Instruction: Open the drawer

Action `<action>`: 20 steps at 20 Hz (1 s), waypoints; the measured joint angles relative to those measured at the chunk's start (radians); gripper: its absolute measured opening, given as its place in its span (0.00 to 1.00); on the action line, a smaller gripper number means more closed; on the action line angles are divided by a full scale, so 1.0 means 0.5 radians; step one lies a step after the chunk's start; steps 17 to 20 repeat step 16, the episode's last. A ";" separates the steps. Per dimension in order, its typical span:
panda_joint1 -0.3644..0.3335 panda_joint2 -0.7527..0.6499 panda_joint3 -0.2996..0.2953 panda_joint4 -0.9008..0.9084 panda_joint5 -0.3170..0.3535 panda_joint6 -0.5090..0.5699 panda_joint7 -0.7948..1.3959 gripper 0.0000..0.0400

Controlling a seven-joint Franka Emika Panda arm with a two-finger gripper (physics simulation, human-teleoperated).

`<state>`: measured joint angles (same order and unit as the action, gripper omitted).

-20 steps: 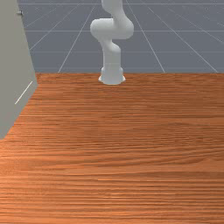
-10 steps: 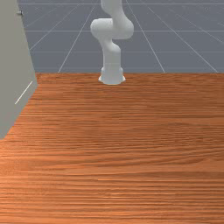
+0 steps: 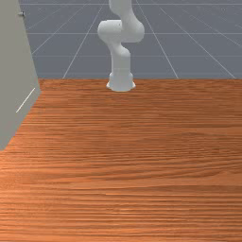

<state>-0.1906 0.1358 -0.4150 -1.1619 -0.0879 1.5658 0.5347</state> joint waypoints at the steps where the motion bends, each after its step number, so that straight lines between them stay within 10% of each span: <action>1: 0.010 -0.002 -0.006 -0.007 0.002 -0.001 -0.001 0.99; 7: 0.078 -0.044 0.012 -0.224 0.011 -0.013 0.015 1.00; 16: 0.376 -0.546 0.484 -0.765 -0.098 -0.056 0.436 1.00; 20: 0.376 -0.546 0.484 -0.765 -0.098 -0.056 0.436 1.00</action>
